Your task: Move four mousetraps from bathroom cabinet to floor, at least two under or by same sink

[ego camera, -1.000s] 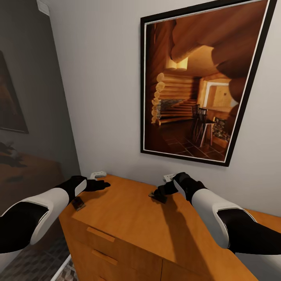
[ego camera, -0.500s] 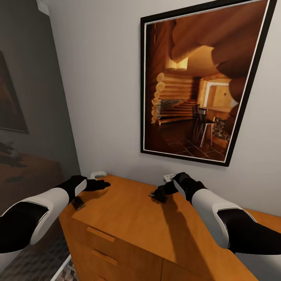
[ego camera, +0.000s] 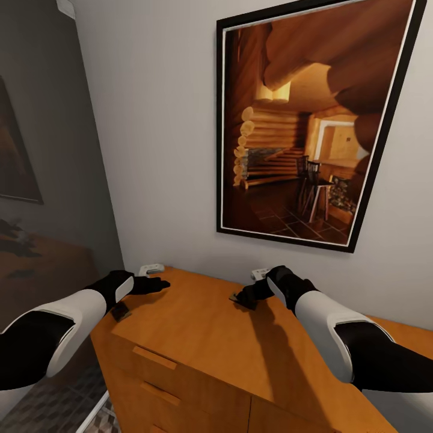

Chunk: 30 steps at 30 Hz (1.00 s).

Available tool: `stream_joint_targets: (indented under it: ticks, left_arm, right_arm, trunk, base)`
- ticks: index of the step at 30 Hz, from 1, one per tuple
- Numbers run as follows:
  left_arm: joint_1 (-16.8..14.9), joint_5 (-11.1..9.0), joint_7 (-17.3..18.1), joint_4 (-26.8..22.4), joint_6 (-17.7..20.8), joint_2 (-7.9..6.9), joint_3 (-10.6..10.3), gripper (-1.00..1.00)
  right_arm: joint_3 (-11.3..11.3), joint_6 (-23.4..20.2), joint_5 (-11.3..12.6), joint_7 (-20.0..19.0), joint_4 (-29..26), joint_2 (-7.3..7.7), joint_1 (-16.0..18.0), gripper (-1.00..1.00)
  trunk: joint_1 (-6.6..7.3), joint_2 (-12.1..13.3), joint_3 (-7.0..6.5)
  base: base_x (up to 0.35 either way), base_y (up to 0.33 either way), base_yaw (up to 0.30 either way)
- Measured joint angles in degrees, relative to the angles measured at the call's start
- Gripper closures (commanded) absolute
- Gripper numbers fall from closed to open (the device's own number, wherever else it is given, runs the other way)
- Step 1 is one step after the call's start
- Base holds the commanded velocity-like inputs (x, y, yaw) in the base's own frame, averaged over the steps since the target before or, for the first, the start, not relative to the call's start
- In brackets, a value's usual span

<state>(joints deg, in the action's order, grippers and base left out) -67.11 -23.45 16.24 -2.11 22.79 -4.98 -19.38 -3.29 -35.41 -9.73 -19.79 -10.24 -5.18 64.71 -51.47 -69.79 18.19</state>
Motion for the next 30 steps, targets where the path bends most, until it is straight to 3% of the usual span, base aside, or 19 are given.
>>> stream_joint_targets:
  ticks: [24, 30]
  left_arm:
    - [0.0, 0.0, 0.0, -0.1, 0.0, 0.0, 0.0, -1.0]
    - [0.0, 0.0, 0.0, -0.1, 0.0, 0.0, 0.0, -1.0]
  right_arm:
    - [-0.1, 0.2, -0.2, 0.1, 0.6, -0.12, 0.0, -1.0]
    - [-0.2, 0.5, -0.5, 0.0, 0.8, -0.18, 0.0, -1.0]
  trunk:
    - [0.0, 0.0, 0.0]
    - [-1.3, -2.4, 1.06]
  base:
    - [0.0, 0.0, 0.0]
    - [0.0, 0.0, 0.0]
